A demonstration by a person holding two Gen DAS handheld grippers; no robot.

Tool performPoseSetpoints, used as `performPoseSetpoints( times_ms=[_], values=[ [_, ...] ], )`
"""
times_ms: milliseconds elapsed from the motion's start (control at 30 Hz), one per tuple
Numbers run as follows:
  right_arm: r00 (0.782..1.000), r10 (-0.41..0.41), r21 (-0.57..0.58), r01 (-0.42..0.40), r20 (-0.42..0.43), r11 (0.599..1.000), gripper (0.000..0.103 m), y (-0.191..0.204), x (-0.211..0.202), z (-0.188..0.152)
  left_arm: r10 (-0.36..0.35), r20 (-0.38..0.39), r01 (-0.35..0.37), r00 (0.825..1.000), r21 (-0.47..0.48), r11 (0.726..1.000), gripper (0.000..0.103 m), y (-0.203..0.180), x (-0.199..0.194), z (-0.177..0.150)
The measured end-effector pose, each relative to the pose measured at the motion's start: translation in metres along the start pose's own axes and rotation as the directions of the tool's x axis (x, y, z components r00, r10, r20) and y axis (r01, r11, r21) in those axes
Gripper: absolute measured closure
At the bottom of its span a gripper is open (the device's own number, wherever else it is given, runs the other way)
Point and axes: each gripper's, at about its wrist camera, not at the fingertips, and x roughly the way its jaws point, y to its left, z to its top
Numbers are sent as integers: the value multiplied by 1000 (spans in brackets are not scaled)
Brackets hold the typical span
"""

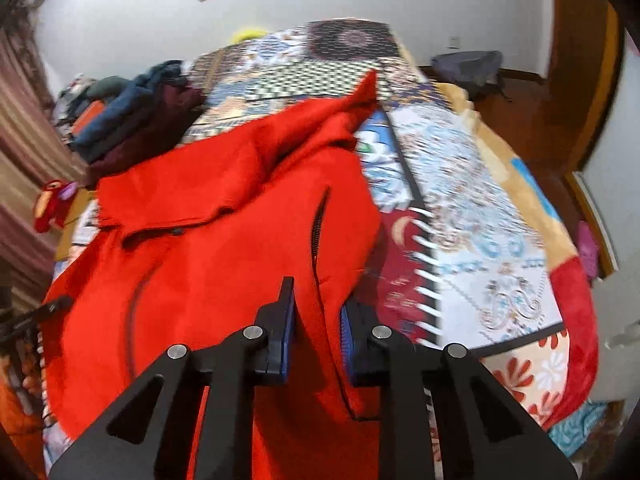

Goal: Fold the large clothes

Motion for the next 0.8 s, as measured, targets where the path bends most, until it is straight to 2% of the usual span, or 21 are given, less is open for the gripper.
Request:
performPoseSetpoints(
  times_ms=[200,300,400,467,533,567,633,667,733,800],
  values=[
    [994,103,40,-104,48,994,87,5,0,32,-7,127,5,992,20,1000,99,-12,-27,45],
    [992,71,33,-75,105,997,87,4,-2,55,21,190,-26,982,24,999,99,-13,-37,70],
    [991,9,44,-15,133,999,87,0,8,71,97,237,-101,967,4,995,99,-4,-35,94],
    [994,-12,56,6,111,998,87,-6,25,78,140,223,-135,965,-39,990,99,12,-18,107],
    [997,-22,70,16,73,997,84,-11,46,78,155,177,-145,972,-68,987,96,25,5,111],
    [998,-26,76,22,56,997,83,-13,53,78,182,150,-172,972,-74,982,94,30,17,109],
    [999,-34,95,32,22,995,77,-18,63,76,267,92,-262,959,-68,963,93,37,41,108],
    [999,-34,104,32,11,994,76,-21,64,76,286,70,-281,956,-66,957,91,42,49,104],
    [1000,-29,119,28,3,992,68,-23,59,73,301,18,-299,954,-72,952,87,50,61,97],
    [1000,-31,122,31,-7,992,64,-25,51,72,288,4,-287,958,-72,955,82,53,61,91]
  ],
)
